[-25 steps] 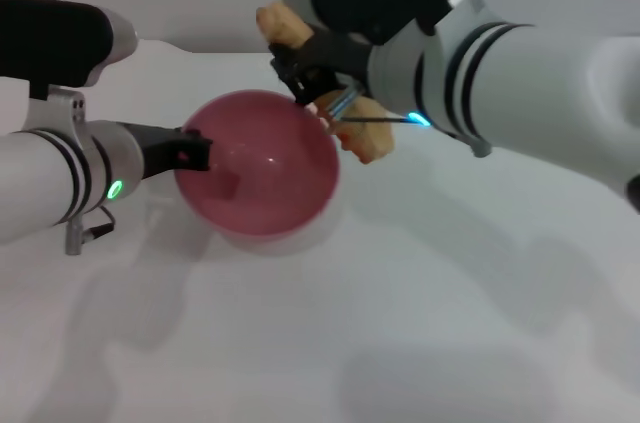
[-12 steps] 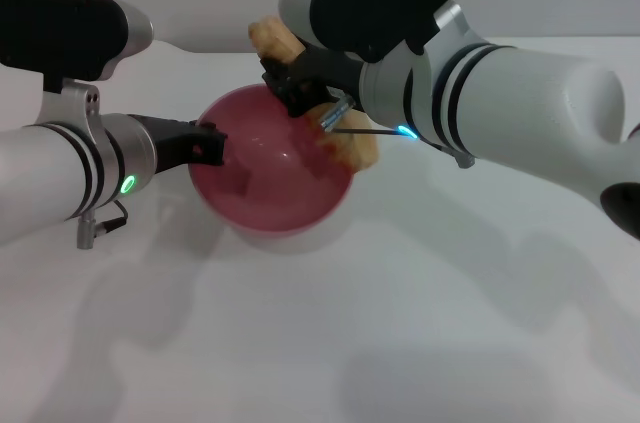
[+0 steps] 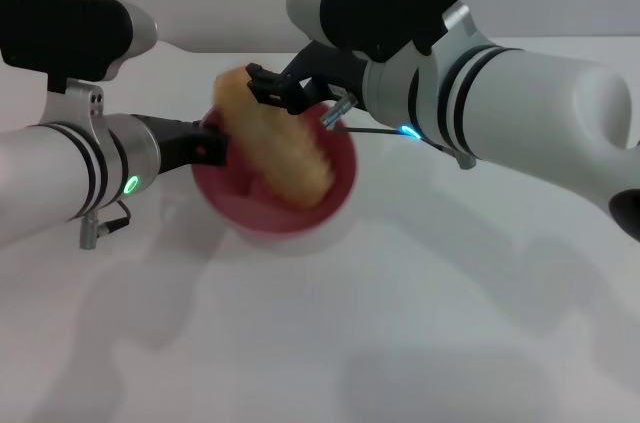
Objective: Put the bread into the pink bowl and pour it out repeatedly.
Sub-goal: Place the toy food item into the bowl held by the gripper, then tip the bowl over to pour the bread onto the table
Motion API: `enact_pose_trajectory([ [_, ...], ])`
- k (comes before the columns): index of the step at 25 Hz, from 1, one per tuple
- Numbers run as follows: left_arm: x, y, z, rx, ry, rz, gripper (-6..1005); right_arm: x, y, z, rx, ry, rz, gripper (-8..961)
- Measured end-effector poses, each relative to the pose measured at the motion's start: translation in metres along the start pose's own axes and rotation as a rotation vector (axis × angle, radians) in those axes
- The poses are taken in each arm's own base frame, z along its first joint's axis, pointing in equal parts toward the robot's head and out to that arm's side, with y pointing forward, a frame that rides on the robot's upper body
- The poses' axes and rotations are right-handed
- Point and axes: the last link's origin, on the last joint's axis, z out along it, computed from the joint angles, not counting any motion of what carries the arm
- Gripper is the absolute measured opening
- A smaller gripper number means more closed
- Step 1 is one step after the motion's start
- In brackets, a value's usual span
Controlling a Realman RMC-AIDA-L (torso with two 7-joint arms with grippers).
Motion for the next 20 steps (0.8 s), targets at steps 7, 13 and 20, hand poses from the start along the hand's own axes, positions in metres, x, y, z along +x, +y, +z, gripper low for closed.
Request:
enact_pose_trajectory([
  [7, 0.0, 0.002, 0.001, -0.009, 0.006, 0.01, 49, -0.001, -0.003, -0.005, 0.013, -0.009, 0.026, 754],
  [13, 0.003, -0.005, 0.0, 0.006, 0.035, 0.077, 48, 0.018, -0.047, -0.036, 0.207, 0.02, 0.145, 696],
  [20, 0.007, -0.01, -0.001, 0.026, 0.059, 0.207, 49, 0.056, -0.092, -0.075, 0.392, 0.09, 0.256, 560],
])
